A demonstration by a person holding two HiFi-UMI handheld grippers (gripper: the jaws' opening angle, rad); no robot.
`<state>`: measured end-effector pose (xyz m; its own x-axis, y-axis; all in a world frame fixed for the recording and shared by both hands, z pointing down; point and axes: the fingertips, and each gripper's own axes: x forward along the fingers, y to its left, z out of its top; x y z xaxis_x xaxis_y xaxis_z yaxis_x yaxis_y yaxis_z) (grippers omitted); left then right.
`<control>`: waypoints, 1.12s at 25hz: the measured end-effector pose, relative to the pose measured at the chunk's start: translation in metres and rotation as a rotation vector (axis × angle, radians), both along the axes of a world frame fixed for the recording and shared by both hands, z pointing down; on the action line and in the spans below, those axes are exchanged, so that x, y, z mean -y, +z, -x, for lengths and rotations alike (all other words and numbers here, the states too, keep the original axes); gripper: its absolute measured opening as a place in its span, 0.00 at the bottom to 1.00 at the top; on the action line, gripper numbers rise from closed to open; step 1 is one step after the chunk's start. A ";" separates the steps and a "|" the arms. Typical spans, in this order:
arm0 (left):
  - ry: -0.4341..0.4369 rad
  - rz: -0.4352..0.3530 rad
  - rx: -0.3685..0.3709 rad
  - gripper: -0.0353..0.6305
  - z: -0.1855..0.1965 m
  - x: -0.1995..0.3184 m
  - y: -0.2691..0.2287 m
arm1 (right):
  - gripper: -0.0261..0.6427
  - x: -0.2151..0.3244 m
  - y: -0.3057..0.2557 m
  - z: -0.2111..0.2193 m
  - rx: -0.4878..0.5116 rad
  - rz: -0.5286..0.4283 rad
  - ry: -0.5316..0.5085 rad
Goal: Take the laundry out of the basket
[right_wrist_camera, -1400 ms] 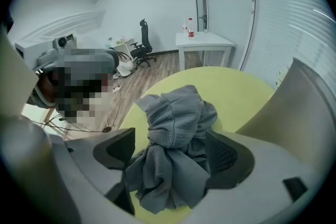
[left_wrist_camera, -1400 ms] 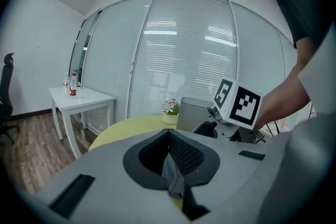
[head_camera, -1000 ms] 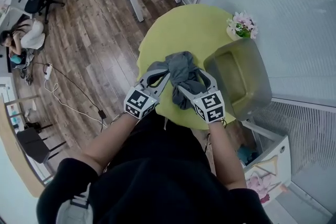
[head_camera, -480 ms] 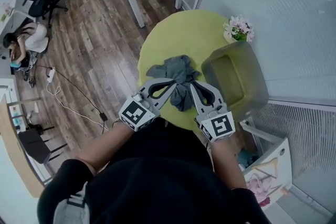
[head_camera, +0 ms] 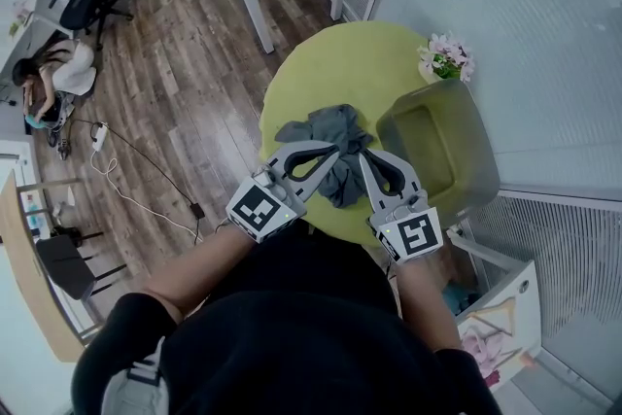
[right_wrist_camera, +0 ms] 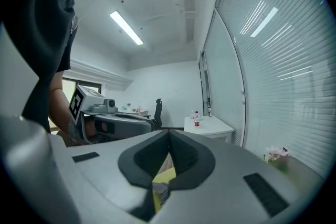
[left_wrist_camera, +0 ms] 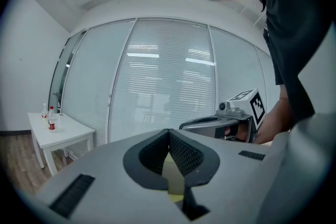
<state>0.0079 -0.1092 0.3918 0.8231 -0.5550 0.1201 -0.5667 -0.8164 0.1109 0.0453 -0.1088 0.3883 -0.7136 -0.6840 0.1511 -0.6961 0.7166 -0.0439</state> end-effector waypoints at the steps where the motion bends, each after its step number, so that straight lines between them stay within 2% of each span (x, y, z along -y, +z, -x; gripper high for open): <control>1: -0.002 0.000 -0.002 0.06 0.000 0.000 0.000 | 0.07 -0.001 -0.001 0.000 0.001 -0.001 0.000; 8: -0.009 -0.001 -0.012 0.06 -0.002 -0.002 0.000 | 0.07 -0.004 -0.003 0.000 0.012 -0.008 0.005; 12: 0.002 -0.008 0.026 0.06 -0.002 -0.003 0.001 | 0.07 -0.005 -0.003 0.001 0.011 -0.008 0.007; 22: -0.004 0.000 0.022 0.06 -0.003 -0.009 0.003 | 0.07 -0.014 0.000 -0.001 -0.009 -0.003 0.006; 28: 0.001 -0.034 0.026 0.06 -0.005 -0.010 0.004 | 0.07 -0.013 0.006 -0.001 0.000 0.006 0.008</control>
<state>0.0127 -0.0987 0.3959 0.8206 -0.5582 0.1225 -0.5681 -0.8201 0.0684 0.0460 -0.0962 0.3944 -0.7082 -0.6886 0.1557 -0.7017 0.7108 -0.0481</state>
